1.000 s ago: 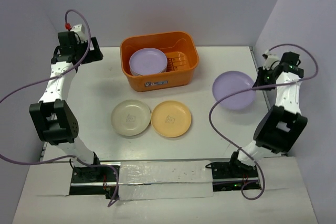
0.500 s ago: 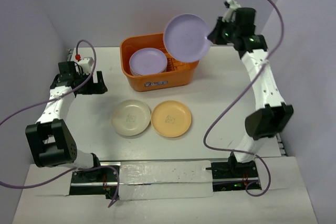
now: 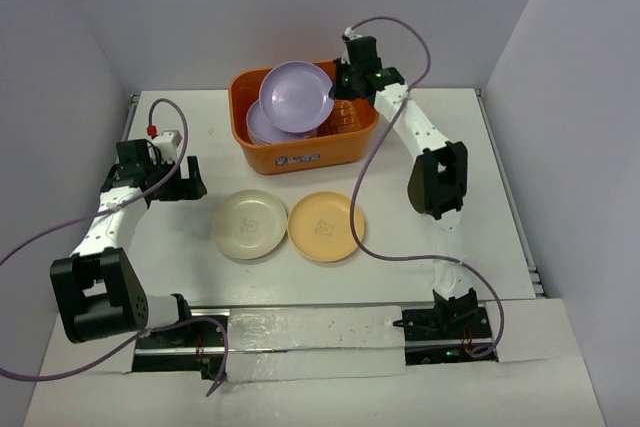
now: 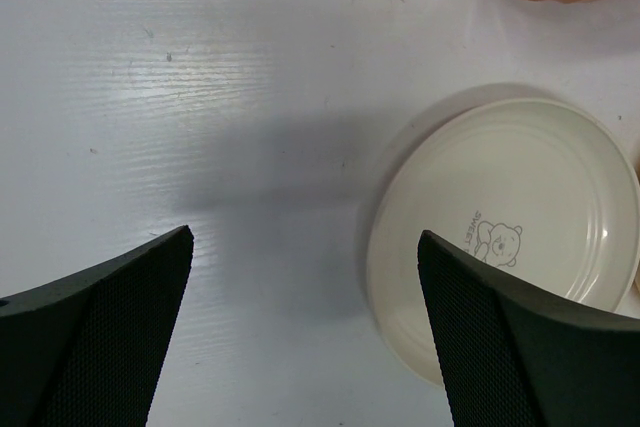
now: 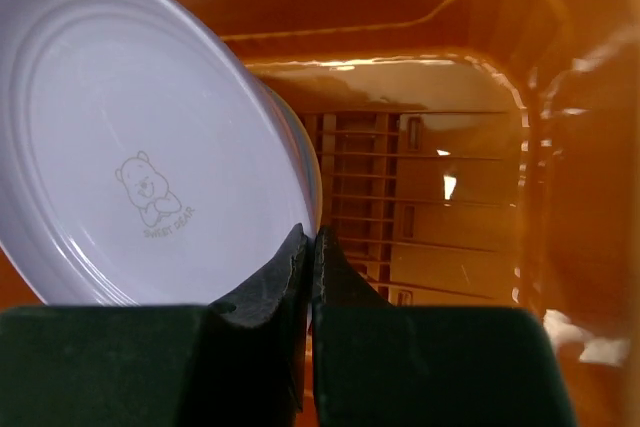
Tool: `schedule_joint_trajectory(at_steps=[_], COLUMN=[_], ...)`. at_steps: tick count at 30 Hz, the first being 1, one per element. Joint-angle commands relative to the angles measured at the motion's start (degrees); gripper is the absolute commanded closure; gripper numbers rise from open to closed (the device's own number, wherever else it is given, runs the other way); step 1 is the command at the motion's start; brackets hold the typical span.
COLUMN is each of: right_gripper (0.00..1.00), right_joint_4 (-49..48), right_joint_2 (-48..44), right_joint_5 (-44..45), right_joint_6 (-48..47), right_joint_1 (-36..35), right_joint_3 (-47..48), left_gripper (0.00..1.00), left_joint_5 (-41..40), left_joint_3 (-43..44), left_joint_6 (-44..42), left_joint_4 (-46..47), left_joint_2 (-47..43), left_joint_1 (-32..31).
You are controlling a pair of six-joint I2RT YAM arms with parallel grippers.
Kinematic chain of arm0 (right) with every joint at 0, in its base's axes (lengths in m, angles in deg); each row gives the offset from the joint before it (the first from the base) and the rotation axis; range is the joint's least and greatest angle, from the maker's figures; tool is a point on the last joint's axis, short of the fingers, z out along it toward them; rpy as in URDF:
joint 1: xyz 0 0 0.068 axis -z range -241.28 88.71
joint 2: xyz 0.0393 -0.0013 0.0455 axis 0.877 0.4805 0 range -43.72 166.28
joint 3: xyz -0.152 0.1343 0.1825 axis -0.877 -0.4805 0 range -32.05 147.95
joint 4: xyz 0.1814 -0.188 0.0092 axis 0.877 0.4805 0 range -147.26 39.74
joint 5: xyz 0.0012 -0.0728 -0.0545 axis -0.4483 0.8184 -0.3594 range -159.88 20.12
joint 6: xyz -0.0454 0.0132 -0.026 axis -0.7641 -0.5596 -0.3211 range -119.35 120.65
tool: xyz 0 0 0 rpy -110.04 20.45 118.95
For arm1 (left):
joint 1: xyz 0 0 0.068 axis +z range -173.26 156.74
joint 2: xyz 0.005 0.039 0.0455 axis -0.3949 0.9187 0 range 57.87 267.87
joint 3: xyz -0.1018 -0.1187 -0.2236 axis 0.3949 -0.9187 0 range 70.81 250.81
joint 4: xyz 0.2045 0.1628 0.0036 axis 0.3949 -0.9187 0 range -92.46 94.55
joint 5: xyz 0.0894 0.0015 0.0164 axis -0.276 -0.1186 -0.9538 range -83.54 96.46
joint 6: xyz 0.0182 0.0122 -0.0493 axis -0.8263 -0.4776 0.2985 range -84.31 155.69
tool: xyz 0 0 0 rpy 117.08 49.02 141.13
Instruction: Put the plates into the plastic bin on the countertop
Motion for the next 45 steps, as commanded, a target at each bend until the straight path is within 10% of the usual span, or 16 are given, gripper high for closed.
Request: schedule_joint_trajectory(at_steps=[1,5,13,21,28,40,45], right_gripper=[1.00,0.90,0.11,0.03,0.00,0.00,0.00], right_joint_4=[-5.3,-5.5,-5.3,-4.5,-7.4,-5.6,-5.4], right_joint_2=[2.1,3.2,0.1,-10.9,-32.7,-52.7,-53.6], right_joint_5=[1.4,0.2,-4.8,-7.9,-11.1,-8.3,-8.6], right_joint_6=[2.4,2.3,2.4,-1.3,-11.3,-27.6,-29.8], right_joint_1=[-2.1,-2.2,-2.5,-2.3,1.5,5.9,5.9], right_joint_3=[6.1,5.8,2.3,-3.0,-28.5,-60.6,-65.9], left_gripper=[0.01,0.01,0.01,0.07,0.23,0.98,1.00], left_joint_5=[-0.9,-1.0,5.0,6.0,4.6,2.7,3.8], left_joint_3=[-0.1,0.5,1.8,3.3,5.3,7.1,8.0], left_joint_6=[1.4,1.8,1.7,1.7,0.4,-5.3,-10.0], left_joint_4=[3.7,3.6,2.4,-0.1,-1.7,-6.2,-13.3], left_joint_2=[-0.7,0.5,5.0,11.7,18.3,22.5,19.4], left_joint_1=[-0.4,-0.6,-2.0,-5.0,-7.2,-7.5,-0.9])
